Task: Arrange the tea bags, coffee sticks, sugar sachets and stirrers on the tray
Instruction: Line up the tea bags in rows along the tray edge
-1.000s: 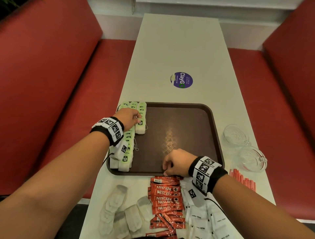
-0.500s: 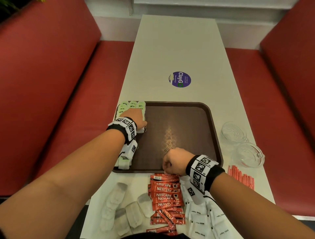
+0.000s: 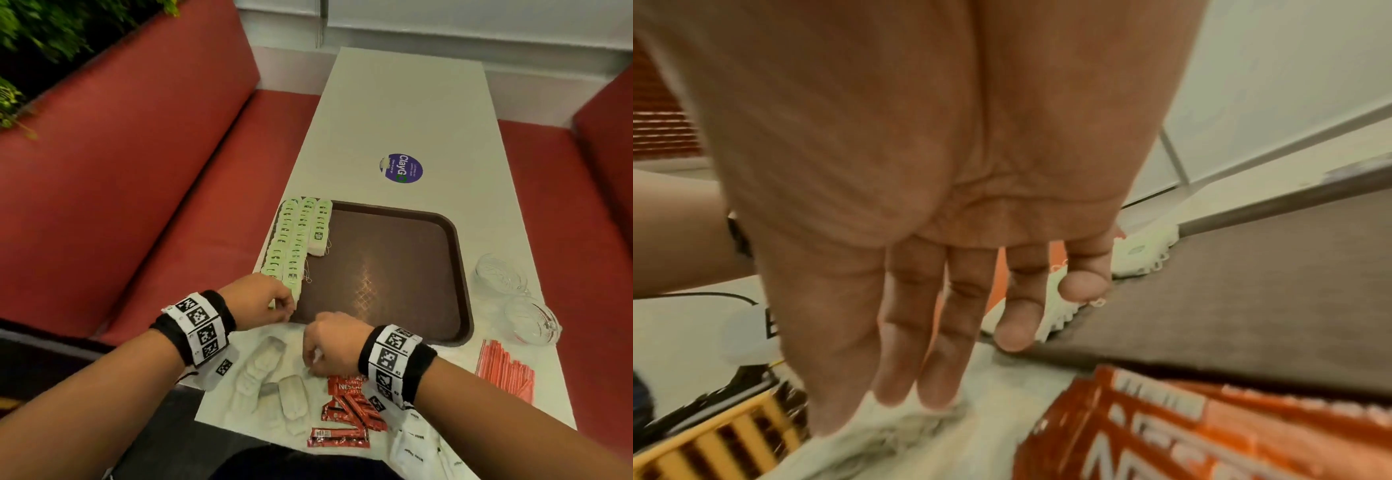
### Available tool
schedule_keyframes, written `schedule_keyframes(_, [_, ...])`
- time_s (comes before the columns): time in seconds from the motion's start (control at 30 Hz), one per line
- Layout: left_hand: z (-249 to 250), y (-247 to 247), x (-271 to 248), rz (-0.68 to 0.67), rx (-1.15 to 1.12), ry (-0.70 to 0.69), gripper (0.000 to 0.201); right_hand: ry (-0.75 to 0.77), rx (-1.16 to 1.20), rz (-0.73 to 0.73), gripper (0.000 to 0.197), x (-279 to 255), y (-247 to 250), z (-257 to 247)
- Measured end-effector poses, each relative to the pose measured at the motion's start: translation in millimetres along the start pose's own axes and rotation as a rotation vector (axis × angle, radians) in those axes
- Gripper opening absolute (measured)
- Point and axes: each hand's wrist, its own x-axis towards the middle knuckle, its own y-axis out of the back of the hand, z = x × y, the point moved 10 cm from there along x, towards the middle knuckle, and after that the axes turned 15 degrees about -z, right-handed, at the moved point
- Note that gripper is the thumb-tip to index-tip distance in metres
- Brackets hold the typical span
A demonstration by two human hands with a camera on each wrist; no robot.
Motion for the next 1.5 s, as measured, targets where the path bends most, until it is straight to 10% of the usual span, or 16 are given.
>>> schedule_keyframes(0.27, [-13,-75,-26,-0.123,0.054,0.055,0.044,-0.064,-0.336,-0.135,0.034,18,-36,-18])
schedule_keyframes(0.57, [-18,-72,-30,0.012,-0.064,0.063,0.036,-0.109,-0.377,-0.127,0.058,18,-39,-13])
schedule_keyframes(1.2, [-17,-62,-31,0.123,-0.168,0.126,0.024,-0.176,-0.427,-0.044,0.023,20,-34,-12])
schedule_keyframes(1.5, [-14,-32,-37,0.259,-0.165,0.049,0.012,-0.070,-0.047,0.143,0.010,2,-2,-5])
